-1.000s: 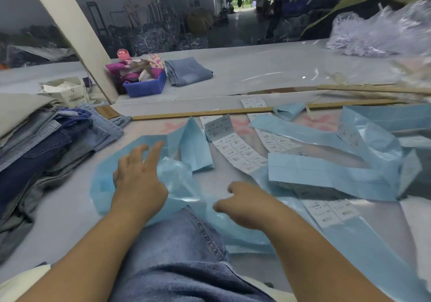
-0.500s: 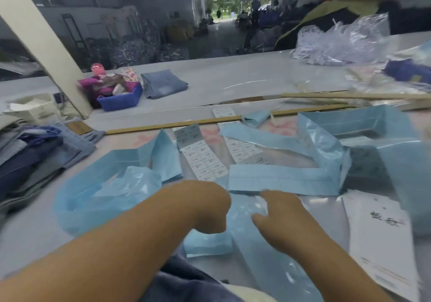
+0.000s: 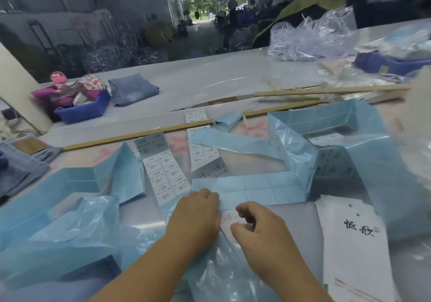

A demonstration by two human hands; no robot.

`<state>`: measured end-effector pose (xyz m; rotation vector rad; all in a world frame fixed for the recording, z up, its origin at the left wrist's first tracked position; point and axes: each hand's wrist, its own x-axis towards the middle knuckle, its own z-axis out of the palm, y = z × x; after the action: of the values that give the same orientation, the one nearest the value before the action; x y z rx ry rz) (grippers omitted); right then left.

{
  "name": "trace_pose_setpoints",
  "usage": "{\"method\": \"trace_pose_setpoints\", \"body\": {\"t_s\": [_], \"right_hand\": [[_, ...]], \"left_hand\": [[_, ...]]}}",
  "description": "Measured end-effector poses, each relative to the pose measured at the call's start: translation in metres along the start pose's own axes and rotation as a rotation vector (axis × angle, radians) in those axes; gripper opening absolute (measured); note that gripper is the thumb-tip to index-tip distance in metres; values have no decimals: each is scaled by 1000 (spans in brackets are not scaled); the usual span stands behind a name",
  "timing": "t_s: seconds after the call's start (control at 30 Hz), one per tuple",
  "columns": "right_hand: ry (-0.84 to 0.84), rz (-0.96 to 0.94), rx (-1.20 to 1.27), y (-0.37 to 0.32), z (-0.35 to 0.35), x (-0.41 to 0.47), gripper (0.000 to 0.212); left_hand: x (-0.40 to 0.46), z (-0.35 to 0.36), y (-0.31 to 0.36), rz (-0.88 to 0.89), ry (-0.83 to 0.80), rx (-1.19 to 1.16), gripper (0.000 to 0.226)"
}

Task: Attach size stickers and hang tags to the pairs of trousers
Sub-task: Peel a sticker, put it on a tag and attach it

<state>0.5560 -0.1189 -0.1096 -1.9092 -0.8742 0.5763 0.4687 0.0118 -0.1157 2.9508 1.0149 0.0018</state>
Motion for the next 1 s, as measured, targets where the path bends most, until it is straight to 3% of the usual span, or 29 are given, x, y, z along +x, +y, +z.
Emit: {"method": "trace_pose_setpoints", "body": {"t_s": [0.1, 0.27, 0.43, 0.57, 0.67, 0.73, 0.8, 0.93, 1.0], "right_hand": [[49, 35, 37, 2, -1, 2, 23], [100, 45, 119, 5, -3, 3, 18], [55, 87, 118, 6, -1, 2, 18], [87, 98, 249, 10, 0, 6, 10], [161, 135, 473, 12, 0, 13, 9], [214, 191, 643, 12, 0, 18, 5], [204, 225, 824, 12, 0, 21, 6], [28, 196, 1122, 8, 0, 19, 51], [-27, 128, 1267, 3, -2, 17, 41]], "left_hand": [[3, -1, 2, 38, 61, 92, 23], [4, 8, -7, 5, 25, -58, 47], [3, 3, -7, 73, 110, 83, 15], [-2, -11, 4, 111, 140, 217, 11], [-7, -36, 5, 38, 244, -193, 21], [-11, -60, 0, -47, 86, -622, 24], [-17, -82, -10, -112, -98, -882, 26], [-28, -99, -28, -178, -307, -1082, 17], [-27, -96, -32, -217, -344, -1069, 21]]}}
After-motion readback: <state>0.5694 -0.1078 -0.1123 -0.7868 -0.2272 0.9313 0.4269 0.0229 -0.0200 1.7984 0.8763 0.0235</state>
